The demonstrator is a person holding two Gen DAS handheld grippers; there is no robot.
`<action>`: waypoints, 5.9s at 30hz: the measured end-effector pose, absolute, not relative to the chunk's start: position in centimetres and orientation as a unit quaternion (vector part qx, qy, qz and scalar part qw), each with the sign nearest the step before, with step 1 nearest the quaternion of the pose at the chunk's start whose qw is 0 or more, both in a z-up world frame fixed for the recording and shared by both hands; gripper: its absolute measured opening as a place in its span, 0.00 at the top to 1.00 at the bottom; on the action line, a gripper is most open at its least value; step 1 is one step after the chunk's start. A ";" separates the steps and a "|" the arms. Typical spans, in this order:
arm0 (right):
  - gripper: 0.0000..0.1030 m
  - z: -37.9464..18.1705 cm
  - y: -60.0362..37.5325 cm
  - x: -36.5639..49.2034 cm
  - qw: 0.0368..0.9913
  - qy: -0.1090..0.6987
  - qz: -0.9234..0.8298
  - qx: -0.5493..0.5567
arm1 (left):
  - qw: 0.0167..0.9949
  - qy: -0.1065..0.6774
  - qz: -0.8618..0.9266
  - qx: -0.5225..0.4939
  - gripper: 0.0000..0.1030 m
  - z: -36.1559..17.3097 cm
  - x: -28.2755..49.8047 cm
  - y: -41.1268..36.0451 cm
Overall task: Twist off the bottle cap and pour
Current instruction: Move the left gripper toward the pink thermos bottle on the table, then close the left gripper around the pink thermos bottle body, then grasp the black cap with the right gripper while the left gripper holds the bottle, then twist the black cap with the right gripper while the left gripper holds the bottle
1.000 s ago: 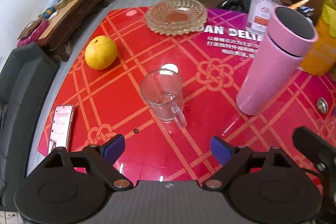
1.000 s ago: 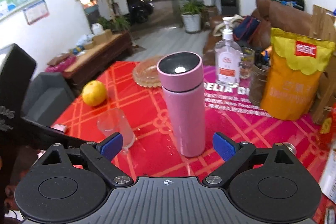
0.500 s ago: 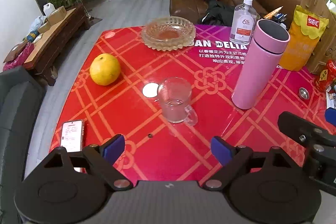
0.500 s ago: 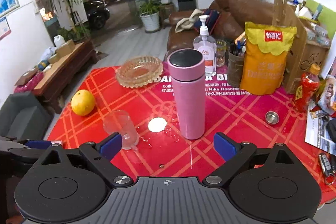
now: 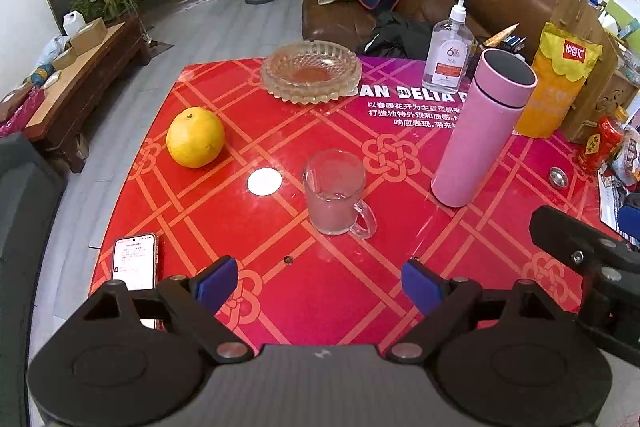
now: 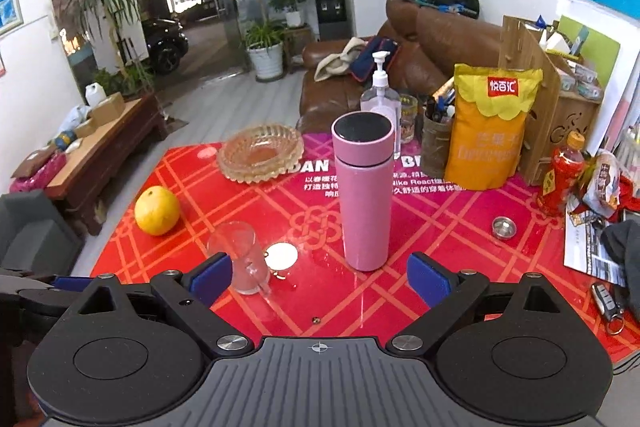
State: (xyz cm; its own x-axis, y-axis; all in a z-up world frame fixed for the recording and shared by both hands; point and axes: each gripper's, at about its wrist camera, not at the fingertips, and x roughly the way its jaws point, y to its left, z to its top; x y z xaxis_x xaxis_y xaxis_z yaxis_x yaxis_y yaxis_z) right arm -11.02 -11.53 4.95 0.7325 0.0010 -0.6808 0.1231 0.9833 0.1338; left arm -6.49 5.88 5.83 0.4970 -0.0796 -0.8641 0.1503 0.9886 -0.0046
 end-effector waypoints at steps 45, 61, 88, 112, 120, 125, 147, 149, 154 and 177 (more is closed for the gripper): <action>0.07 5.1 -25.0 -2.0 0.947 0.315 0.038 0.043 | 0.900 0.420 -0.112 0.028 0.35 -1.3 -1.3 -7.8; 0.07 3.5 -26.4 -1.2 0.942 0.326 0.057 0.046 | 0.906 0.371 -0.199 0.046 0.24 -3.7 0.8 -10.0; 0.26 2.5 -20.4 4.6 0.921 0.359 0.136 -0.064 | 0.927 0.295 -0.198 0.117 0.35 -8.6 2.7 -13.3; 0.38 2.3 -21.7 6.4 0.889 0.347 0.269 -0.128 | 0.924 0.310 -0.199 0.105 0.35 -9.3 3.0 -12.7; 0.23 2.5 -20.8 5.7 0.900 0.339 0.247 -0.115 | 0.922 0.313 -0.201 0.106 0.35 -9.7 2.7 -12.3; 0.24 2.8 -19.8 5.7 0.907 0.372 0.180 -0.084 | 0.921 0.313 -0.202 0.109 0.35 -9.9 2.5 -12.0; 0.24 3.0 -21.5 6.9 0.866 0.364 0.310 -0.147 | 0.919 0.317 -0.208 0.111 0.35 -8.9 2.9 -11.7; 0.24 3.3 -21.0 6.9 0.875 0.378 0.278 -0.124 | 0.919 0.316 -0.209 0.112 0.35 -8.9 2.9 -11.7; 0.25 3.4 -18.7 7.2 0.878 0.410 0.207 -0.134 | 0.918 0.317 -0.209 0.114 0.35 -8.8 3.1 -12.0; 0.26 4.1 -19.3 6.8 0.876 0.408 0.218 -0.135 | 0.917 0.322 -0.209 0.111 0.35 -9.0 3.4 -12.4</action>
